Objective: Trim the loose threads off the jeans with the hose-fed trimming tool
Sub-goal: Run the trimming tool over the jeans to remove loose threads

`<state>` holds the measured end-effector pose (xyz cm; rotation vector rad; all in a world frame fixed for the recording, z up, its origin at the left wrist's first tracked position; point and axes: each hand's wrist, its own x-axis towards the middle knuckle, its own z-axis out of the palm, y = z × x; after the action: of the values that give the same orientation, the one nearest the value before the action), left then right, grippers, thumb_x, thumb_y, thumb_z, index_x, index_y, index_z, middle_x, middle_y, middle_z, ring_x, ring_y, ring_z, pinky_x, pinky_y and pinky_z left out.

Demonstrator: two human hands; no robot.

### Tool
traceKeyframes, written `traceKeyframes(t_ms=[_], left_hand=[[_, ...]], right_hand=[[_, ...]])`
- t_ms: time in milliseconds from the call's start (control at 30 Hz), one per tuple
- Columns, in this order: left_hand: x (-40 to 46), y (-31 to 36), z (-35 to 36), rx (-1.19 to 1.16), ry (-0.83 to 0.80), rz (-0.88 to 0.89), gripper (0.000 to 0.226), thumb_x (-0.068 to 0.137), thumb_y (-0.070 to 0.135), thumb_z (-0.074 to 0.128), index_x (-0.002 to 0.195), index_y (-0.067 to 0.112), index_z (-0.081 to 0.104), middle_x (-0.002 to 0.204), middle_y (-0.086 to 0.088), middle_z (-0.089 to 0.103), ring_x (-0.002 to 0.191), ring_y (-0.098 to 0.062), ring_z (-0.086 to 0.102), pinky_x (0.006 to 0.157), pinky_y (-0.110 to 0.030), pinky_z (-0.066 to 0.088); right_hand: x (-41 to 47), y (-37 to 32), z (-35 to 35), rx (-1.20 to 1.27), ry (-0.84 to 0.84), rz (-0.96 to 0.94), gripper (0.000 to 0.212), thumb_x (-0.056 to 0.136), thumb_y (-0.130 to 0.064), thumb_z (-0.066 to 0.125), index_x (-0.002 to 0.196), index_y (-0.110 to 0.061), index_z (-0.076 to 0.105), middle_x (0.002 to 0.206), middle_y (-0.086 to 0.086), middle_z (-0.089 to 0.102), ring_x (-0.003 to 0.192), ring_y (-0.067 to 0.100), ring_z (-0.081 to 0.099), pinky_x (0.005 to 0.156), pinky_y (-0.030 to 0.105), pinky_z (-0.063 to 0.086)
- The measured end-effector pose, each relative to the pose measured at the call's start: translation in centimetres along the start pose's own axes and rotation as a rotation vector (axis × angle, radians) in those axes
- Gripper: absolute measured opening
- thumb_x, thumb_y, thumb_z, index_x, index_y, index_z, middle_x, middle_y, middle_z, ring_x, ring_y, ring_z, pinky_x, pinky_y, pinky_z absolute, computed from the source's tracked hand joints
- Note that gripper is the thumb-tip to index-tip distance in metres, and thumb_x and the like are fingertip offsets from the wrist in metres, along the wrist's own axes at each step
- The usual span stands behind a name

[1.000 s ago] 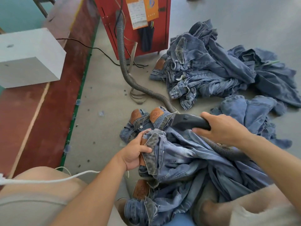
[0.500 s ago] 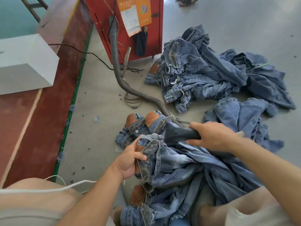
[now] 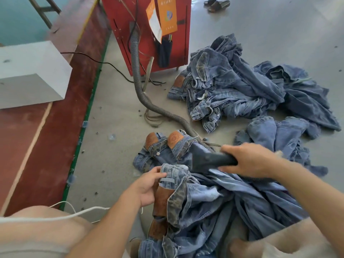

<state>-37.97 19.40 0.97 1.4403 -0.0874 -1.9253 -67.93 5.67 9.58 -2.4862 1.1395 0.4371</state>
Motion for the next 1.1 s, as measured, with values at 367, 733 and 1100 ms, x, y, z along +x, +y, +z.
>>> traceKeyframes(t_ms=[367, 733, 1100], left_hand=[[-0.2, 1.3, -0.5, 0.163, -0.259, -0.109, 0.040, 0.105, 0.034, 0.051, 0.137, 0.013, 0.065, 0.134, -0.017, 0.067, 0.116, -0.031, 0.068, 0.102, -0.051, 0.054], [1.8, 0.3, -1.3, 0.506, 0.043, 0.048, 0.061, 0.079, 0.068, 0.075, 0.119, 0.022, 0.073, 0.100, 0.009, 0.078, 0.103, -0.014, 0.071, 0.085, -0.033, 0.050], [2.9, 0.7, -0.5, -0.010, 0.038, 0.140, 0.034, 0.111, 0.031, 0.042, 0.132, 0.013, 0.061, 0.104, -0.016, 0.076, 0.084, -0.030, 0.076, 0.071, -0.044, 0.062]], right_hand=[[0.3, 0.1, -1.4, 0.332, 0.333, 0.091, 0.033, 0.086, -0.066, 0.064, 0.095, -0.040, 0.046, 0.062, -0.011, 0.062, 0.057, 0.002, 0.059, 0.057, 0.032, 0.048], [-0.1, -0.6, 0.8, -0.012, 0.075, 0.075, 0.044, 0.087, -0.080, 0.045, 0.103, -0.040, 0.035, 0.083, -0.007, 0.062, 0.076, 0.024, 0.062, 0.066, 0.041, 0.052], [0.2, -1.5, 1.5, -0.013, 0.038, -0.055, 0.035, 0.092, -0.068, 0.055, 0.107, -0.038, 0.042, 0.099, -0.014, 0.061, 0.091, 0.022, 0.063, 0.075, 0.041, 0.051]])
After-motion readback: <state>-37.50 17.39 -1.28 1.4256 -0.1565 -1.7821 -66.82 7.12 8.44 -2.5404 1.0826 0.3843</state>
